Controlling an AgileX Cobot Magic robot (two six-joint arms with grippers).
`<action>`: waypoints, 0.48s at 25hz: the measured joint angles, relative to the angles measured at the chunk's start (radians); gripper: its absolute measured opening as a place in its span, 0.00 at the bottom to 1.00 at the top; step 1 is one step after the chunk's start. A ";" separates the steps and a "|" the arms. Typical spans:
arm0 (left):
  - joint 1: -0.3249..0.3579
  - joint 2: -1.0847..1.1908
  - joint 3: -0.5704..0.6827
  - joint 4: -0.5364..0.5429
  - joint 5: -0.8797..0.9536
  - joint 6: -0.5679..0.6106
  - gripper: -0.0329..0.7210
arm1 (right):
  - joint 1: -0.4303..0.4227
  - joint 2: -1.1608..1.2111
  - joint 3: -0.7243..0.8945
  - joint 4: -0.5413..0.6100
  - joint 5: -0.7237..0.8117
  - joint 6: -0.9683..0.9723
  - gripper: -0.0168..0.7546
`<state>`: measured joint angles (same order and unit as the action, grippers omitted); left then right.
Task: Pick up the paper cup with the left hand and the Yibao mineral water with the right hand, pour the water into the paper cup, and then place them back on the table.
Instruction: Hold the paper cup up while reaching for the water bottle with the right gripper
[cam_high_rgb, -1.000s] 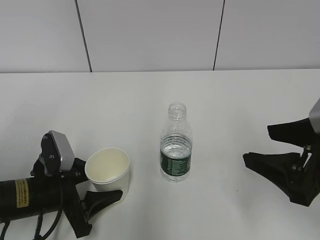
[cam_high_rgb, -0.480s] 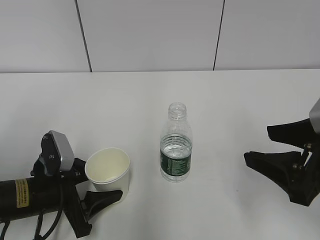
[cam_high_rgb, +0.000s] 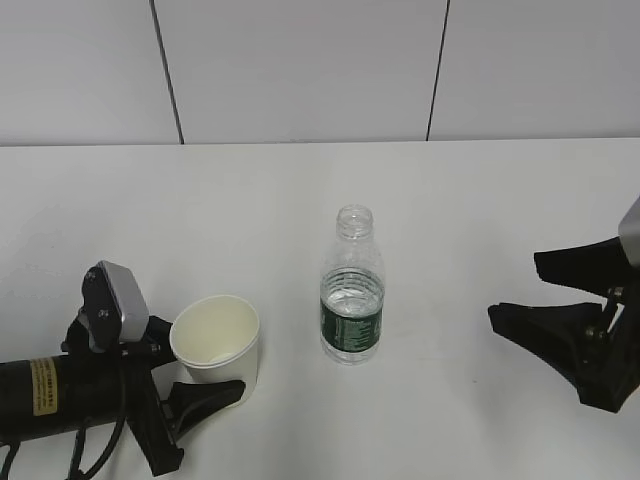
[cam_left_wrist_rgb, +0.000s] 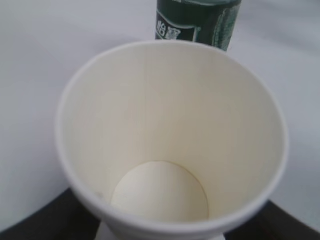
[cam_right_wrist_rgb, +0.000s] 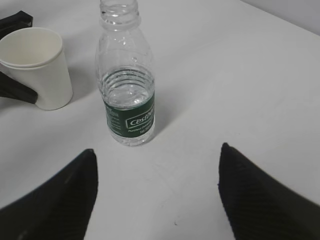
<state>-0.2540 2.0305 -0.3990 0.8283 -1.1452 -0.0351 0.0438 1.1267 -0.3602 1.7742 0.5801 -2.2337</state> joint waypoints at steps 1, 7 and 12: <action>0.000 0.000 0.000 0.000 0.000 0.000 0.66 | 0.000 0.000 0.000 0.000 0.000 0.000 0.73; 0.000 0.000 0.000 0.000 0.000 0.000 0.66 | 0.000 0.000 0.000 0.000 0.000 0.000 0.73; 0.000 0.000 0.000 0.000 0.000 0.000 0.66 | 0.000 0.000 0.000 0.000 0.000 -0.008 0.73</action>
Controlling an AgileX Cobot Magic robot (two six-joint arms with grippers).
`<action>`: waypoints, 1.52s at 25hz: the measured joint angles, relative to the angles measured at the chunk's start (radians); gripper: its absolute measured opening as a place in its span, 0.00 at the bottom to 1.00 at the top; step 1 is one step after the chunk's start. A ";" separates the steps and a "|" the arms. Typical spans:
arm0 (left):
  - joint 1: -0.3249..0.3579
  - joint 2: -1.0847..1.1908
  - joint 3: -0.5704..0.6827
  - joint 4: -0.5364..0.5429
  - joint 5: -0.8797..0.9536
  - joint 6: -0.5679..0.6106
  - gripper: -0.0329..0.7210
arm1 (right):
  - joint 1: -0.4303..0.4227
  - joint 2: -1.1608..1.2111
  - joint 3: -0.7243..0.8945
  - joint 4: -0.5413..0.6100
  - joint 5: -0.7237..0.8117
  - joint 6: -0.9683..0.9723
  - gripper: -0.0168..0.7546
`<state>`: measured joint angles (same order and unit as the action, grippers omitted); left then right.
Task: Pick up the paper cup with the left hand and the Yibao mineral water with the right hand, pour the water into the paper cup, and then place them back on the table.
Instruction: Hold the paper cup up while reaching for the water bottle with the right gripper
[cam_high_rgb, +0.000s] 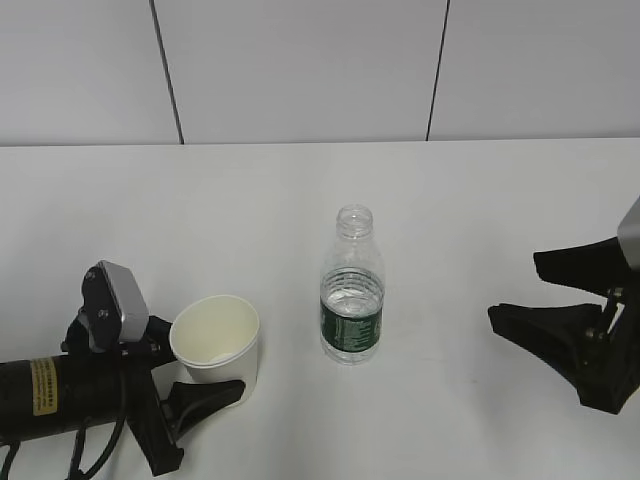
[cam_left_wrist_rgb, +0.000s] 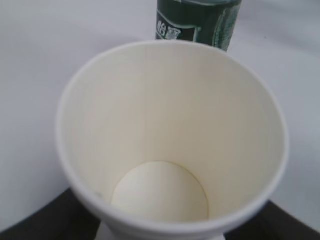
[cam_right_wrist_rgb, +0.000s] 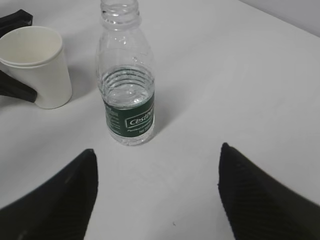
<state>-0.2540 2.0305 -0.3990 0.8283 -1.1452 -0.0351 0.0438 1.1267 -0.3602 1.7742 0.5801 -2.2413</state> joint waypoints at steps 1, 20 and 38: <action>0.000 0.000 0.000 0.000 0.000 0.000 0.66 | -0.002 0.000 0.000 0.000 0.000 -0.005 0.73; 0.000 0.000 0.000 0.000 0.000 0.000 0.66 | -0.036 -0.036 0.000 -0.190 0.008 0.122 0.73; 0.000 0.000 0.000 -0.001 0.000 0.000 0.66 | -0.036 -0.325 0.004 -0.998 -0.322 1.123 0.73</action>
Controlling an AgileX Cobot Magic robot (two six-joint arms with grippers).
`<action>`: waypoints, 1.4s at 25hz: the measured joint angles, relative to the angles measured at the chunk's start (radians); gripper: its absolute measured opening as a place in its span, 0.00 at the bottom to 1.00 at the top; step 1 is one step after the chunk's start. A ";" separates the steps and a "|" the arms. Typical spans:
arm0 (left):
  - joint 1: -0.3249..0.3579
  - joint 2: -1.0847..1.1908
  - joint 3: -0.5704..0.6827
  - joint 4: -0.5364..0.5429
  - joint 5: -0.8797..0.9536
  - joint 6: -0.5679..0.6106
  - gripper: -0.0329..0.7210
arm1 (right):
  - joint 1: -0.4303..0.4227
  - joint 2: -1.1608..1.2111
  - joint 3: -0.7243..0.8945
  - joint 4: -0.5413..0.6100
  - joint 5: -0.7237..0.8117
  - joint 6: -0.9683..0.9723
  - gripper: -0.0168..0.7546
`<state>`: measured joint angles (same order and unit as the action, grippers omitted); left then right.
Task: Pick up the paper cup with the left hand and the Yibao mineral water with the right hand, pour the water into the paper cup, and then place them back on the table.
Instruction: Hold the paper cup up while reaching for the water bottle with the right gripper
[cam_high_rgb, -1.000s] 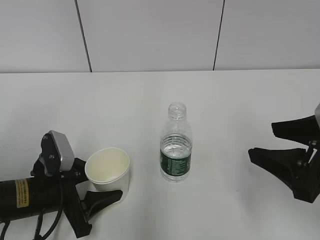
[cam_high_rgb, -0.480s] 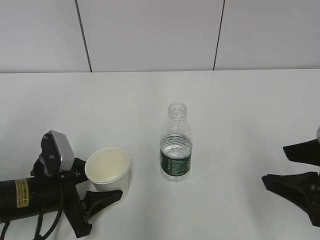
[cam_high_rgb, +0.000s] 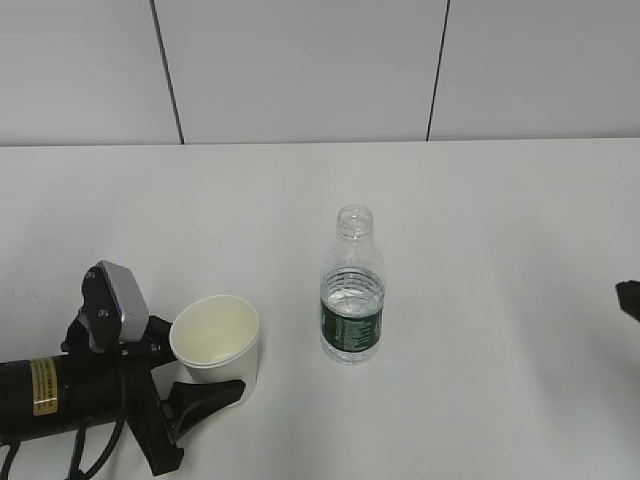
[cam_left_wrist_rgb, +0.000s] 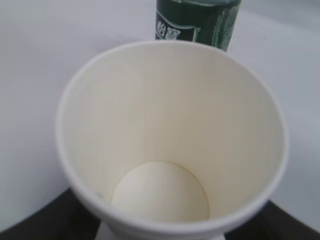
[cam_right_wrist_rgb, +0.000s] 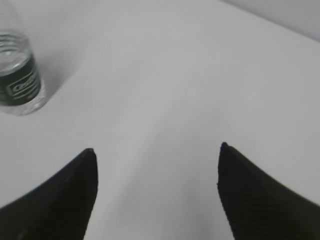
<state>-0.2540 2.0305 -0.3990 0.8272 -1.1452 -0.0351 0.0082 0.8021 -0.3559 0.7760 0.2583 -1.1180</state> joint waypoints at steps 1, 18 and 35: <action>0.000 0.000 0.000 0.000 0.000 0.000 0.66 | 0.000 -0.012 0.010 -0.020 -0.042 0.034 0.73; 0.000 0.000 0.000 -0.001 0.000 0.000 0.66 | 0.126 0.113 0.132 -0.989 -0.620 1.068 0.73; 0.000 0.000 0.000 -0.002 0.000 0.000 0.66 | 0.126 0.692 0.125 -1.279 -1.189 1.175 0.73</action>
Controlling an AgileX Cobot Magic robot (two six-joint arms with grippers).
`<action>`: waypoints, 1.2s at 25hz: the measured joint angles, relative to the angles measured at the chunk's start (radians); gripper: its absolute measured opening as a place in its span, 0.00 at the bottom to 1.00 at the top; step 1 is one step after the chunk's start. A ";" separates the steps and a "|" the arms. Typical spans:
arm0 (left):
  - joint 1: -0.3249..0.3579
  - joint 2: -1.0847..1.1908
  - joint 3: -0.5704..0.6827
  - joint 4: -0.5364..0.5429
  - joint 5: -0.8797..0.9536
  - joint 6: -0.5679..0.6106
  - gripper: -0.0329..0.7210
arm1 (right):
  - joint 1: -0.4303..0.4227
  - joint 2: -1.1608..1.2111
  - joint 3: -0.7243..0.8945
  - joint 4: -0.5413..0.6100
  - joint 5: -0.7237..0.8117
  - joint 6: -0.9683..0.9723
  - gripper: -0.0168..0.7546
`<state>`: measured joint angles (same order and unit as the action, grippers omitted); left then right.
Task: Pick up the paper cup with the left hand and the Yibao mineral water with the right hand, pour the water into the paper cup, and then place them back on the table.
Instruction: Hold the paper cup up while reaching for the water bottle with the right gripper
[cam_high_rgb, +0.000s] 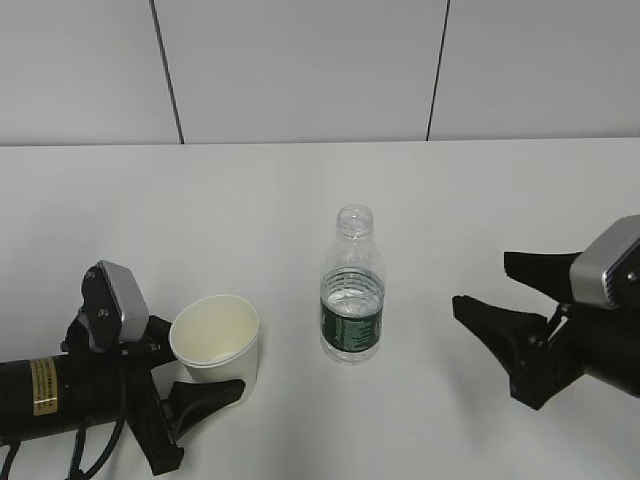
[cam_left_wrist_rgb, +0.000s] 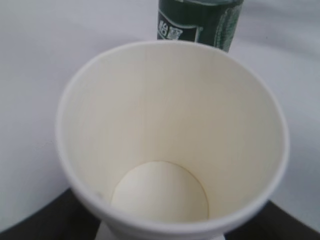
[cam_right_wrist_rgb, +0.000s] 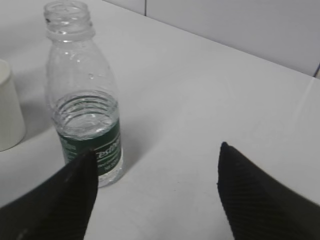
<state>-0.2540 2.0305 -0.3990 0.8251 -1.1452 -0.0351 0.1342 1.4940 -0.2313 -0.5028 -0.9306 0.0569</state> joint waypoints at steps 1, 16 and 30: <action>0.000 0.000 0.000 0.000 0.000 0.000 0.66 | 0.000 0.022 0.000 -0.013 -0.028 0.000 0.73; 0.000 0.000 0.000 0.000 0.000 0.000 0.66 | 0.000 0.225 -0.084 -0.172 -0.139 -0.050 0.73; 0.000 0.000 0.000 -0.001 0.000 0.000 0.66 | 0.000 0.324 -0.115 -0.184 -0.208 -0.057 0.73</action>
<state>-0.2540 2.0305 -0.3990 0.8243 -1.1452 -0.0351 0.1342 1.8182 -0.3461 -0.6873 -1.1385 0.0000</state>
